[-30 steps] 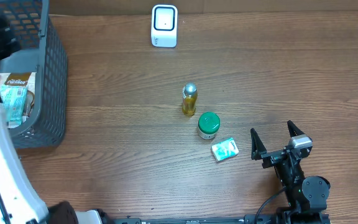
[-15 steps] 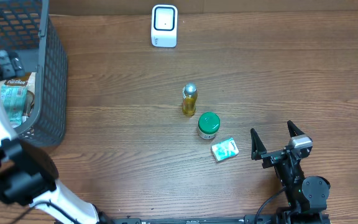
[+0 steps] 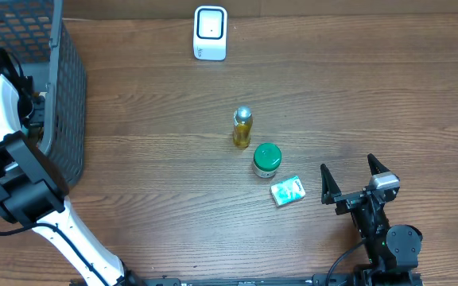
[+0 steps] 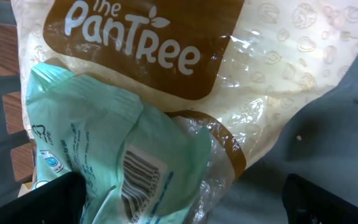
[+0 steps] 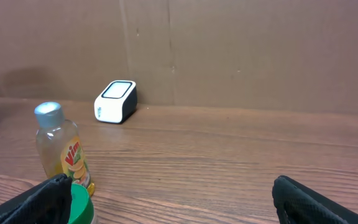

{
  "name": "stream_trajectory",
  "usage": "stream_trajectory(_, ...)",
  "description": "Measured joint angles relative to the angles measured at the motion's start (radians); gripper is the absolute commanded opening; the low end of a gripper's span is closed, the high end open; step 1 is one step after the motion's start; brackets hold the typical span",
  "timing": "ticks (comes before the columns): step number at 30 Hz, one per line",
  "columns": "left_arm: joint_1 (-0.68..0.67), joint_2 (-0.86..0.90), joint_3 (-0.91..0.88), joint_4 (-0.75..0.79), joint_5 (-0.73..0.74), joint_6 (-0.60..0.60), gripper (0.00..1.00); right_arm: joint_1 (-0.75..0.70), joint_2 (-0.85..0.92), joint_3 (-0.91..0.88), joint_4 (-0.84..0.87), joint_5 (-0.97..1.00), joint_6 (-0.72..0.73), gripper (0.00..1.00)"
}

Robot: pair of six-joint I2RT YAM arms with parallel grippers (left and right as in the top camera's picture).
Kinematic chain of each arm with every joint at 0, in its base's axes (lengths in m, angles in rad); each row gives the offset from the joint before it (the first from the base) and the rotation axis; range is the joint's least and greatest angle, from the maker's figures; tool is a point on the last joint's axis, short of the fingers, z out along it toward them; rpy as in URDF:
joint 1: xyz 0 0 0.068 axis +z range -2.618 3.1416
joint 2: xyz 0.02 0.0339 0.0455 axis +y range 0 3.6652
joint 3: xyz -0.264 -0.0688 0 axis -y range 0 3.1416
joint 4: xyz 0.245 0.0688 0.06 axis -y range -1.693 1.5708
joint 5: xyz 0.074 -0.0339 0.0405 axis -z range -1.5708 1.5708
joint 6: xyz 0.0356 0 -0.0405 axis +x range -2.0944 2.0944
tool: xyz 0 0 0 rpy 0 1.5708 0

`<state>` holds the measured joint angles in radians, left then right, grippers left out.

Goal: Scan the item barcode
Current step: 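Grasp the brown-and-teal PanTree snack bag with the left gripper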

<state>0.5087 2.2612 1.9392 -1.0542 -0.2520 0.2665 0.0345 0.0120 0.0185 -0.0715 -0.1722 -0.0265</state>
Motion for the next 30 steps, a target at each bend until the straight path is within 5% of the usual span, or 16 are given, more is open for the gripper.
stream_trajectory(12,0.0,-0.003,-0.055,0.06,-0.043,0.0,0.96,0.0,0.0,0.0,0.0,0.0,0.0,1.0)
stream_trajectory(14,-0.001,-0.013,-0.09,0.094,-0.064,0.0,0.84,0.0,0.0,0.0,0.0,0.0,0.0,1.0)
stream_trajectory(17,-0.001,-0.028,-0.128,0.136,-0.1,0.003,0.41,0.0,0.0,0.0,0.001,0.0,0.0,1.0)
stream_trajectory(21,0.005,-0.043,-0.142,0.153,-0.124,0.002,0.38,0.0,0.0,0.0,0.0,0.0,0.0,1.0)
stream_trajectory(30,0.004,-0.054,-0.106,0.09,-0.107,-0.035,0.05,0.0,0.0,0.0,0.0,0.0,0.0,1.0)
